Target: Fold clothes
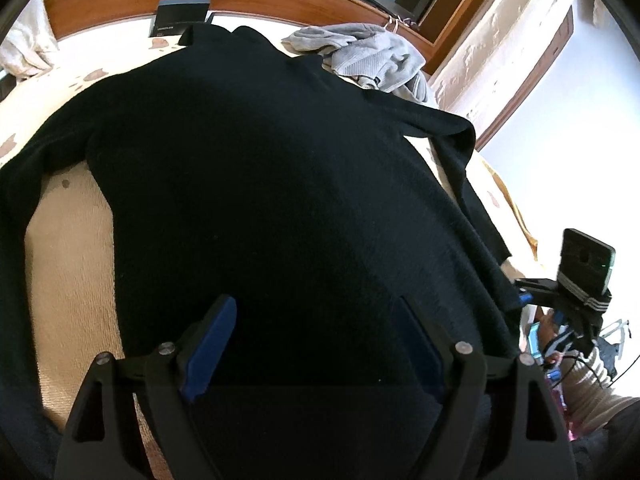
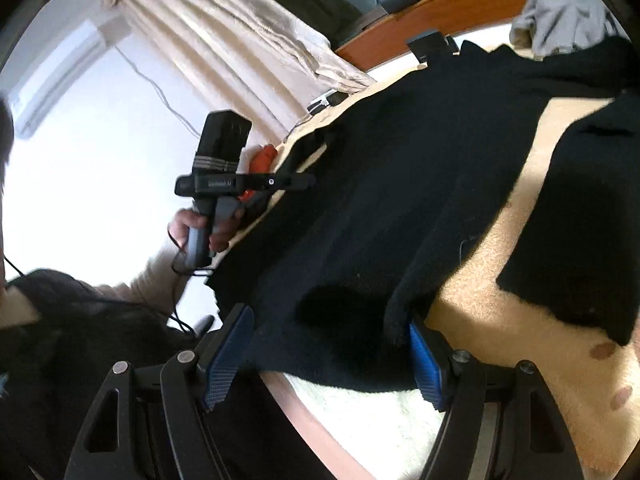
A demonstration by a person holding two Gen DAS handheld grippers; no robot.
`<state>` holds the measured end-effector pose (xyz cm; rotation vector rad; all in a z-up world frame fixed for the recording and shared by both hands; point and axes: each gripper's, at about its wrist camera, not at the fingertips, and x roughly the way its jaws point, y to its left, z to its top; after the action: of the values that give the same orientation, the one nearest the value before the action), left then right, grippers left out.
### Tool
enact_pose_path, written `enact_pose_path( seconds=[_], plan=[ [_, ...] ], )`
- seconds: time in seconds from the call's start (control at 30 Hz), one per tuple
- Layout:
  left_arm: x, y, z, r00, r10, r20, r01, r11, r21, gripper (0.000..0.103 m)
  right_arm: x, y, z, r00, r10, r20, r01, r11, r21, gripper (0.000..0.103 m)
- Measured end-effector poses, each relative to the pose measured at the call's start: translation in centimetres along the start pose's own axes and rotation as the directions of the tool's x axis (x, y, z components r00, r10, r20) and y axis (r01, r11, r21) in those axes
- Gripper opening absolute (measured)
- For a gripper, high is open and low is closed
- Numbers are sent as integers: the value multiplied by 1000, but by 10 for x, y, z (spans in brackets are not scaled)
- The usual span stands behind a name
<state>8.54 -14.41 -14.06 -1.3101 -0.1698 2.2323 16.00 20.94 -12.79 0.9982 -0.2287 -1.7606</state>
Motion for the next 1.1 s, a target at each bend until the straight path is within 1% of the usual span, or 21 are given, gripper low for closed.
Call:
enact_pose_path(
  seconds=[0.03, 0.07, 0.1, 0.13, 0.17, 0.23, 0.27, 0.3, 0.4, 0.43, 0.47, 0.53, 0.57, 0.63, 0.67, 0.77, 0.87, 0.9, 0.97, 1.0, 1.1],
  plan=[
    [0, -1, 0, 1000, 6, 1, -6, 1000, 4, 85, -3, 4, -1, 1000, -9, 7, 9, 1000, -1, 64],
    [1, -2, 0, 1000, 16, 0, -16, 1000, 11, 85, -6, 8, -1, 1000, -24, 13, 24, 1000, -1, 52],
    [2, -3, 0, 1000, 25, 0, -25, 1000, 19, 85, -10, 12, -1, 999, -50, 16, 50, 999, -1, 46],
    [3, -6, 0, 999, 38, -2, -38, 999, 32, 85, -14, 15, -1, 997, -67, 23, 67, 998, 4, 42],
    [4, -8, 0, 999, 50, -3, -50, 998, 46, 85, -20, 17, 0, 997, -69, 35, 68, 997, 20, 34],
    [5, -11, -1, 997, 73, -4, -72, 995, 71, 86, -31, 21, 3, 995, -65, 70, 62, 997, 46, 30],
    [6, -13, -1, 996, 85, -5, -84, 993, 84, 86, -40, 25, 6, 993, -46, 111, 41, 998, 51, 29],
    [7, -15, -2, 996, 93, -6, -92, 991, 94, 86, -48, 29, 9, 988, -28, 152, 19, 998, 55, 26],
    [7, -16, -3, 995, 103, -4, -102, 989, 104, 86, -69, 42, 20, 965, 5, 262, -21, 998, 60, 26],
    [7, -16, -3, 995, 101, -3, -100, 990, 102, 86, -73, 47, 23, 959, -11, 282, -5, 998, 59, 26],
    [6, -15, -4, 995, 97, -1, -96, 991, 97, 86, -74, 51, 26, 959, -61, 277, 48, 997, 54, 26],
    [6, -14, -5, 996, 91, 2, -91, 992, 92, 86, -69, 55, 26, 955, -176, 240, 177, 984, 17, 26],
    [6, -14, -5, 996, 91, 4, -91, 992, 93, 86, -66, 53, 24, 947, -236, 218, 241, 971, 5, 30],
    [5, -15, -6, 995, 96, 5, -97, 991, 97, 86, -64, 41, 20, 934, -308, 179, 308, 951, 28, 63],
    [4, -16, -7, 995, 102, 6, -102, 990, 101, 86, -65, 32, 17, 931, -325, 169, 321, 946, 51, 86],
    [1, -25, -9, 994, 111, 10, -111, 986, 127, 86, -68, 2, 8, 923, -346, 166, 326, 935, 136, 87],
    [-3, -37, -11, 994, 107, 15, -108, 981, 163, 86, -59, -19, 6, 939, -313, 141, 287, 941, 181, 86],
    [-4, -41, -12, 995, 102, 18, -104, 979, 177, 86, -54, -23, 6, 945, -302, 125, 279, 945, 172, 81],
    [-5, -49, -11, 995, 100, 23, -102, 973, 205, 86, -43, -27, 9, 959, -265, 99, 249, 957, 152, 76],
    [-5, -52, -11, 995, 96, 22, -99, 972, 214, 86, -38, -26, 11, 965, -243, 97, 229, 964, 135, 76],
    [-1, -57, -9, 996, 89, 17, -91, 970, 223, 86, -20, -25, 21, 988, -128, 81, 118, 986, 118, 76]
  ],
)
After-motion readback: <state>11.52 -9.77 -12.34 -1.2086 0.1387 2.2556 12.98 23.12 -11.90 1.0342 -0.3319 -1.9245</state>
